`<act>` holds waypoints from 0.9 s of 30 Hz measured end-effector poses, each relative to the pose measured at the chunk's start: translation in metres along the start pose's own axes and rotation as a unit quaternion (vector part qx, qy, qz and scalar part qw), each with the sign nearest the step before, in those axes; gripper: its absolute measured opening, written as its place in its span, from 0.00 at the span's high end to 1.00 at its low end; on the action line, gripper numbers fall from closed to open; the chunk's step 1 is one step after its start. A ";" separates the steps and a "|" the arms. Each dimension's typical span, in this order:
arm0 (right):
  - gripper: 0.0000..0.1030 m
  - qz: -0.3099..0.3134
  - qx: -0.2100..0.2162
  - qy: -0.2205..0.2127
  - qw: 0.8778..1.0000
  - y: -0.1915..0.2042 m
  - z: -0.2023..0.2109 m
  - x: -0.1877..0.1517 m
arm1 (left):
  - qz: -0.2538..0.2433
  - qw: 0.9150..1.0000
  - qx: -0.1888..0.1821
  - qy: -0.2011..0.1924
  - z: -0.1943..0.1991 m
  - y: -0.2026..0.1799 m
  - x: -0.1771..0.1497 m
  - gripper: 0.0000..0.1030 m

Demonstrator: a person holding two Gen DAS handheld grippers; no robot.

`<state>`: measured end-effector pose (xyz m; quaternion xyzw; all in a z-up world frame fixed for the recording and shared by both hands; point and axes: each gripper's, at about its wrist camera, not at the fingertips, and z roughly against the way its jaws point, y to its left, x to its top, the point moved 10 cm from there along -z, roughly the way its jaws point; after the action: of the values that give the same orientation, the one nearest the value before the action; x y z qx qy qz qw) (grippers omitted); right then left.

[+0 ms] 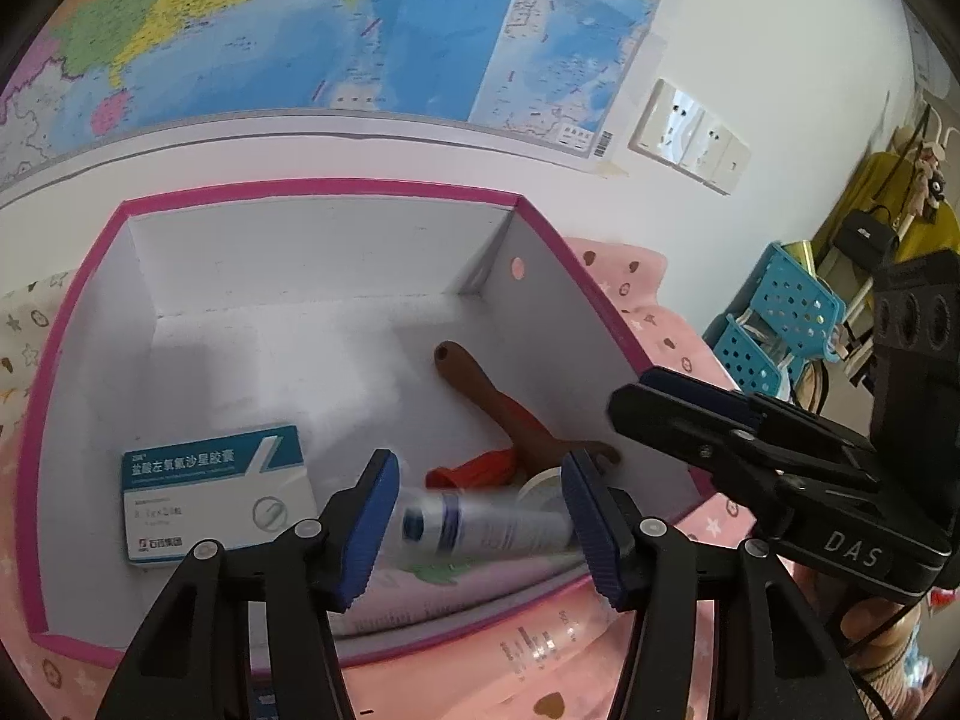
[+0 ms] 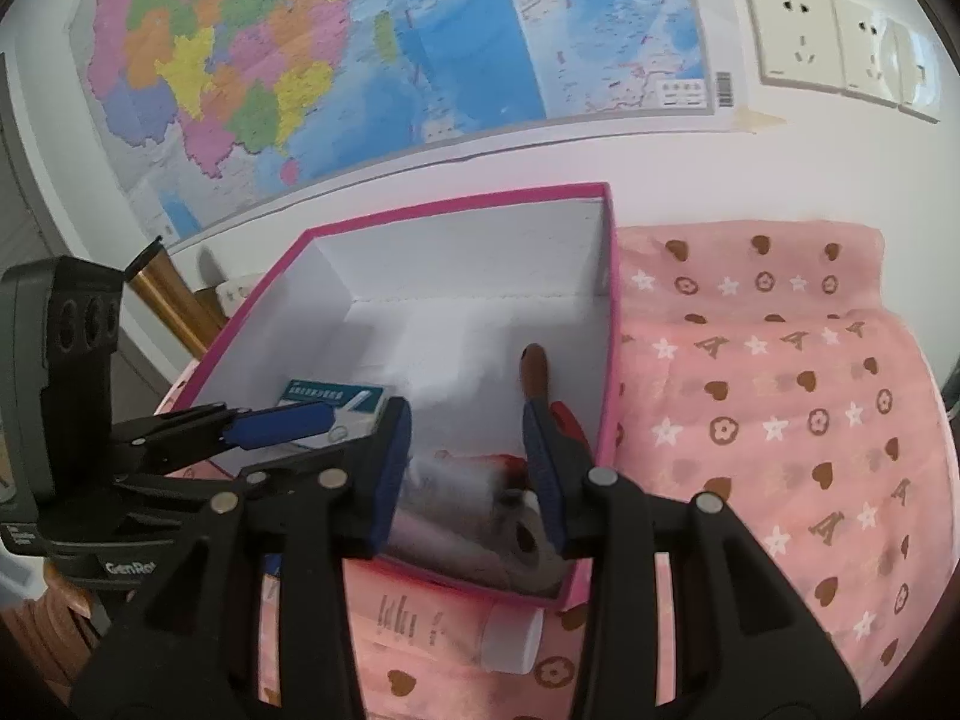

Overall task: Organize rigid objects
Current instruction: 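Carry the white tube into the magenta box and open the right gripper, then move the right gripper down to the pink lotion bottle's white cap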

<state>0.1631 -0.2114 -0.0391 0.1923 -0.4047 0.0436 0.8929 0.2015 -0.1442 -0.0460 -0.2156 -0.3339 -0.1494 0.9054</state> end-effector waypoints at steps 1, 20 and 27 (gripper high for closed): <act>0.60 -0.003 0.000 -0.001 1.000 -0.001 0.001 0.000 | 0.000 1.000 0.001 -0.001 0.001 0.001 0.000 0.45; 0.53 -0.003 0.059 -0.034 0.998 0.015 0.065 -0.042 | -0.038 0.996 0.015 -0.080 0.093 0.015 -0.067 0.33; 0.52 -0.038 0.055 0.027 0.997 -0.003 0.038 -0.093 | -0.022 0.999 -0.004 -0.027 0.070 0.013 -0.110 0.33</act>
<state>0.0744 -0.2209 -0.0859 0.2554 -0.3697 0.0366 0.8926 0.0885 -0.0850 -0.0750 -0.2158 -0.3625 -0.1649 0.8915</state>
